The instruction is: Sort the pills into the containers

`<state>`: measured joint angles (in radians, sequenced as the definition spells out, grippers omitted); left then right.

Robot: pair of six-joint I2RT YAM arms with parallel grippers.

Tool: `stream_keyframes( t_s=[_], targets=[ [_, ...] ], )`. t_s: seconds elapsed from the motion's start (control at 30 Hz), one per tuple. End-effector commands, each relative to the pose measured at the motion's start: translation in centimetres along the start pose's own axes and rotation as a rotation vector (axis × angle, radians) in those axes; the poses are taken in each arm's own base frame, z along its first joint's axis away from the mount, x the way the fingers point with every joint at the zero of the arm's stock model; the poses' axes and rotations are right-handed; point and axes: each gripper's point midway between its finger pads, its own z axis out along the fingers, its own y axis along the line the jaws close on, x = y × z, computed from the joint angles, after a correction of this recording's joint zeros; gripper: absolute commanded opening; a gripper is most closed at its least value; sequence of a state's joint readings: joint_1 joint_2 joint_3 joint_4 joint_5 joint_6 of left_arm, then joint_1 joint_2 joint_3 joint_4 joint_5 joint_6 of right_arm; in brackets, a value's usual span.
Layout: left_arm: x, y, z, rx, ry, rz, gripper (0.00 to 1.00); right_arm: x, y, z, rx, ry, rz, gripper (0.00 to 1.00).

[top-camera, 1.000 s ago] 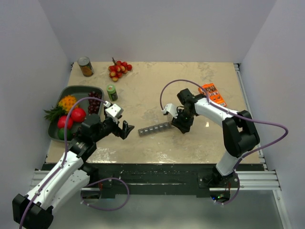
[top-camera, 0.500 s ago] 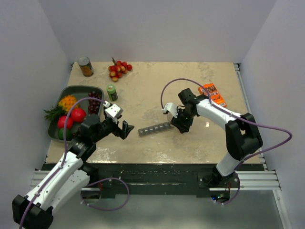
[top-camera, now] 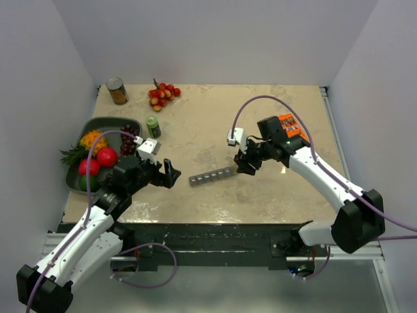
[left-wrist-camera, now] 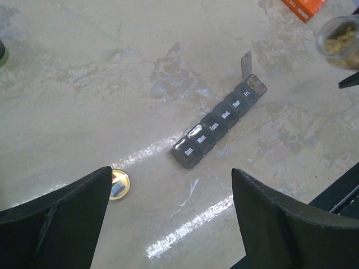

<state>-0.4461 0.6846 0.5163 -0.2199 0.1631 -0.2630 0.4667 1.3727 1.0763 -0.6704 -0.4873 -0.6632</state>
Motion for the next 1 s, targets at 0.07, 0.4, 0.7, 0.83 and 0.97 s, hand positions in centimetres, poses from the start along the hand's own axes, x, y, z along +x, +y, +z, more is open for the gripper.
stream_keyframes(
  t_s=[0.07,0.4,0.7,0.83,0.97],
  targets=[
    [-1.0,0.5,-0.4,-0.093,0.004,-0.206,0.91,-8.9,1.2,-4.3,-0.007,-0.336,-0.051,0.00],
    [-1.6,1.4,-1.6,-0.168,-0.011,-0.232,0.91,-14.4,2.4,-14.5,0.276,-0.704,-0.114,0.00],
    [1.3,4.2,-0.9,-0.339,0.092,-0.281,0.91,-8.6,4.5,-10.2,0.271,-0.809,-0.052,0.00],
    [2.6,5.1,-0.5,-0.401,0.141,-0.311,0.90,-5.3,4.4,-7.8,0.257,-0.818,-0.042,0.00],
    [4.2,5.6,0.1,-0.435,0.189,-0.340,0.89,-5.3,4.5,-7.9,0.255,-0.856,-0.087,0.00]
  ],
)
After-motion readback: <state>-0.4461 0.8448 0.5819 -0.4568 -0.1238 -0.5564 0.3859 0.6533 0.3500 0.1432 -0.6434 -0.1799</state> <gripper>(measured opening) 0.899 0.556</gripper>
